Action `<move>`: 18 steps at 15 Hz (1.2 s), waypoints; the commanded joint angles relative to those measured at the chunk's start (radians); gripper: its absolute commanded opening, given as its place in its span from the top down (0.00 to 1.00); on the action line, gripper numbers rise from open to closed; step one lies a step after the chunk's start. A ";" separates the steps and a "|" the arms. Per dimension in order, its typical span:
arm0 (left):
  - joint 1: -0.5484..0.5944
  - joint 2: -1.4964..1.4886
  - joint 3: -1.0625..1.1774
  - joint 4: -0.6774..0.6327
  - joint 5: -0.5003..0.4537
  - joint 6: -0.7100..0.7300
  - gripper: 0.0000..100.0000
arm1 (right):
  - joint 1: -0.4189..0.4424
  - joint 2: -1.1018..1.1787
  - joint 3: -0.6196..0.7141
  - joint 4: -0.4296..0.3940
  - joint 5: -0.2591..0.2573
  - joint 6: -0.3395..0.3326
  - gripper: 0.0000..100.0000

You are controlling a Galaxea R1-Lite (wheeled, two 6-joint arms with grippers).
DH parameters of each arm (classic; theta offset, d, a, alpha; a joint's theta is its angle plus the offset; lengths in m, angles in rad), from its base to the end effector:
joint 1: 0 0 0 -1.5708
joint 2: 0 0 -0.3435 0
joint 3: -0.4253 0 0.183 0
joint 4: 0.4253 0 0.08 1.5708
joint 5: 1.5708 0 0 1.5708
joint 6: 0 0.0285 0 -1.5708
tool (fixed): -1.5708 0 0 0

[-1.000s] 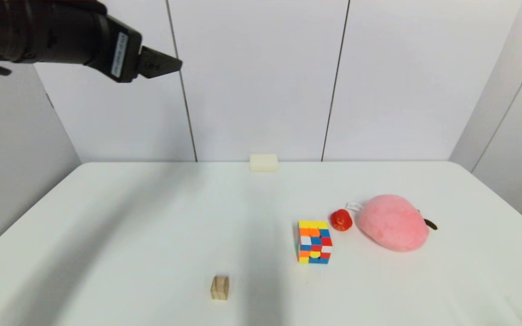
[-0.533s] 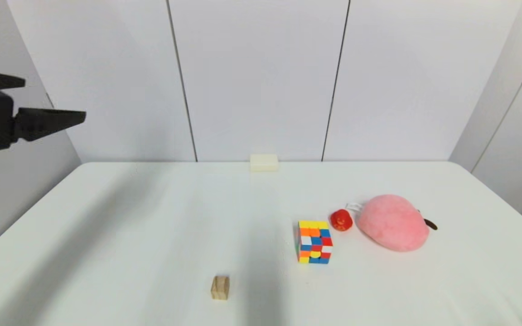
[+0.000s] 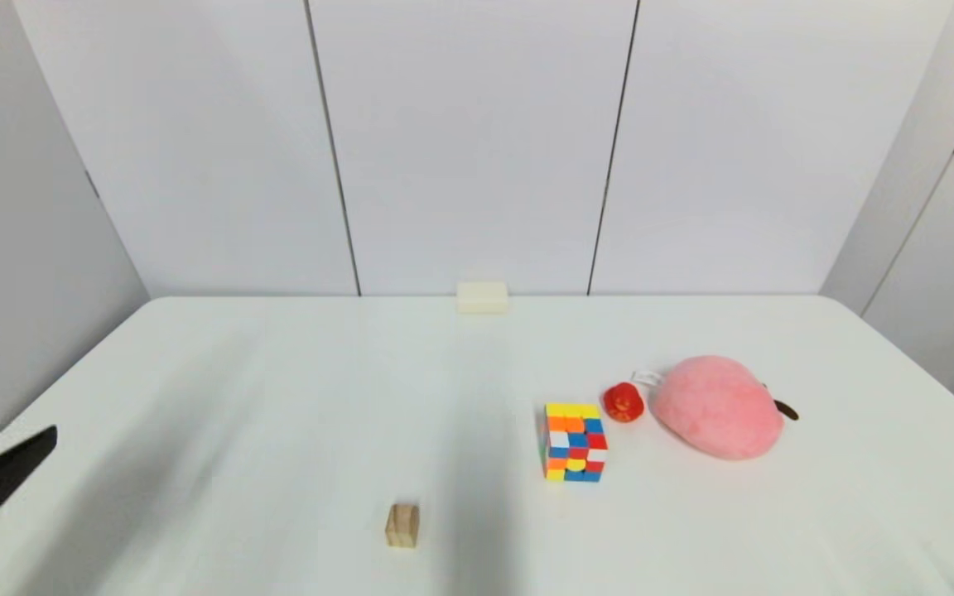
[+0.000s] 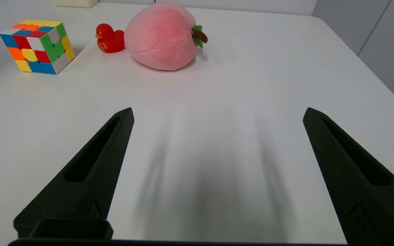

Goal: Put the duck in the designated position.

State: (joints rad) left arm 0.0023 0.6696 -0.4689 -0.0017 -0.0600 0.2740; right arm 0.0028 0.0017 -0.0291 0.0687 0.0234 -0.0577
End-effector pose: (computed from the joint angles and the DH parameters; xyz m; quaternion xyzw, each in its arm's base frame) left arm 0.0154 -0.0017 0.2325 0.1328 0.0944 -0.0420 0.9857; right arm -0.0705 0.0005 0.0761 -0.0286 0.0203 0.0137 0.9993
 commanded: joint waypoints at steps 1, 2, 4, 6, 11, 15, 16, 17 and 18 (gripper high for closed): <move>0.019 -0.361 0.326 -0.031 -0.001 -0.033 0.00 | 0.000 0.001 0.000 0.000 0.000 -0.001 0.00; 0.019 -0.426 0.377 -0.031 -0.001 -0.033 0.00 | 0.000 0.001 0.000 0.000 0.000 -0.001 0.00; 0.018 -0.515 0.434 -0.027 -0.003 -0.032 0.00 | 0.000 0.001 0.000 0.000 0.000 -0.001 0.00; 0.007 -0.585 0.469 -0.020 -0.001 -0.045 0.00 | 0.000 0.001 0.000 0.000 0.000 -0.001 0.00; 0.007 -0.670 0.469 0.009 0.006 -0.159 0.00 | 0.000 0.001 0.000 0.000 0.000 -0.001 0.00; 0.007 -0.670 0.469 0.011 0.014 -0.179 0.00 | -0.001 0.001 0.000 0.000 0.000 -0.001 0.00; 0.007 -0.670 0.469 0.011 0.014 -0.179 0.00 | 0.000 0.001 0.000 0.000 0.000 -0.001 0.00; 0.007 -0.670 0.469 0.011 0.014 -0.179 0.00 | 0.000 0.001 0.000 0.000 0.000 -0.001 0.00; 0.007 -0.670 0.469 0.011 0.012 -0.179 0.00 | 0.000 0.001 0.000 0.000 0.000 -0.001 0.00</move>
State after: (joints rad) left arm 0.0089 -0.0019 -0.0004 0.0091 -0.0462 0.0951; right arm 0.0028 0.0017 -0.0291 0.0683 0.0230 -0.0572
